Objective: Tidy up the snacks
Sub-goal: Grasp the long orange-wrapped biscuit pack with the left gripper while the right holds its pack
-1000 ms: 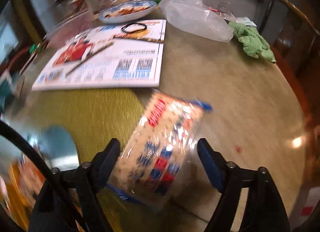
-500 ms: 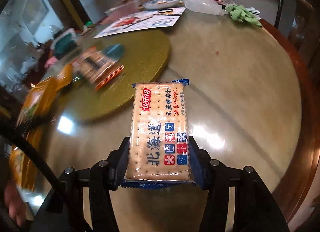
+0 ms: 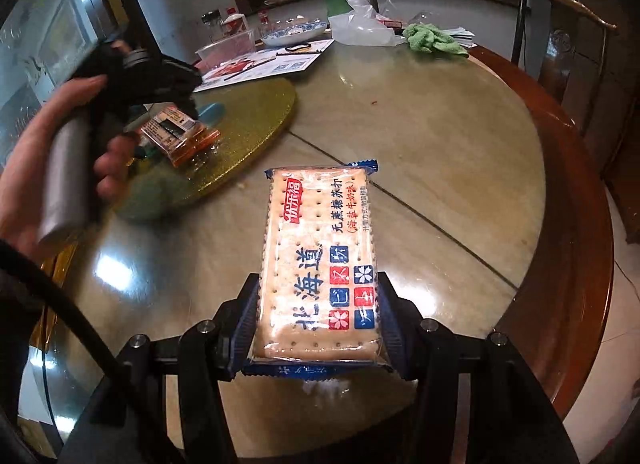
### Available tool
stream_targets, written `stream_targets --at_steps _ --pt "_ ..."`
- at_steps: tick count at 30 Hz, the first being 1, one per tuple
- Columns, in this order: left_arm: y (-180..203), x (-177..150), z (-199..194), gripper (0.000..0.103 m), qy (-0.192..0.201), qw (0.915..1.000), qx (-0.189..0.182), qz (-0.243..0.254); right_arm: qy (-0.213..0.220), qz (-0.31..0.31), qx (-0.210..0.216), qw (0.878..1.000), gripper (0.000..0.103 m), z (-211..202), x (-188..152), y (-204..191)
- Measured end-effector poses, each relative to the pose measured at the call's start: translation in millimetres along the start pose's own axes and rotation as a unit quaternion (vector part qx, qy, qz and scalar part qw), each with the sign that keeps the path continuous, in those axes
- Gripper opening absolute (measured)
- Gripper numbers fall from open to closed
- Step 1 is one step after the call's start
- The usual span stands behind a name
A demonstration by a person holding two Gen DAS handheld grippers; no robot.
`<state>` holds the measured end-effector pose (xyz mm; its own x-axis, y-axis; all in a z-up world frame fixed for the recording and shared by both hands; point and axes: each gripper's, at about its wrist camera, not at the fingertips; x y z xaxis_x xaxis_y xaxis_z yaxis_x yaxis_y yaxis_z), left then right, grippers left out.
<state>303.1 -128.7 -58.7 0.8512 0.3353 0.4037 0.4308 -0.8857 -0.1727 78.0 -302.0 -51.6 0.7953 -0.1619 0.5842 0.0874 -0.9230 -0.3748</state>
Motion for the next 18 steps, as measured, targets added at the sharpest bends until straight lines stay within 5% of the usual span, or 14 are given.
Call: stream_targets --at_steps 4,9,18 --pt "10 -5 12 0.083 0.01 0.9989 0.013 0.043 0.003 -0.007 -0.007 1.0 0.055 -1 -4 -3" --pt "-13 -38 2 0.065 0.047 0.9925 -0.025 0.109 0.005 -0.002 -0.004 1.0 0.055 -3 -8 -2" --pt "-120 -174 -41 0.063 0.082 0.9567 -0.104 0.26 0.006 -0.016 0.005 1.0 0.055 -2 -16 -14"
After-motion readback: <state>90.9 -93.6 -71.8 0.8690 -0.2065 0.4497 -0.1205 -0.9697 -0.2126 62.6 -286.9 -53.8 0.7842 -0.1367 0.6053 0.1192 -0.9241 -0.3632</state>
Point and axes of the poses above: each gripper's, at about its wrist camera, not at the fingertips, and z roughly the way its jaws point, y to its right, x to its top, and after that the axes turned 14 degrees about x, right-handed
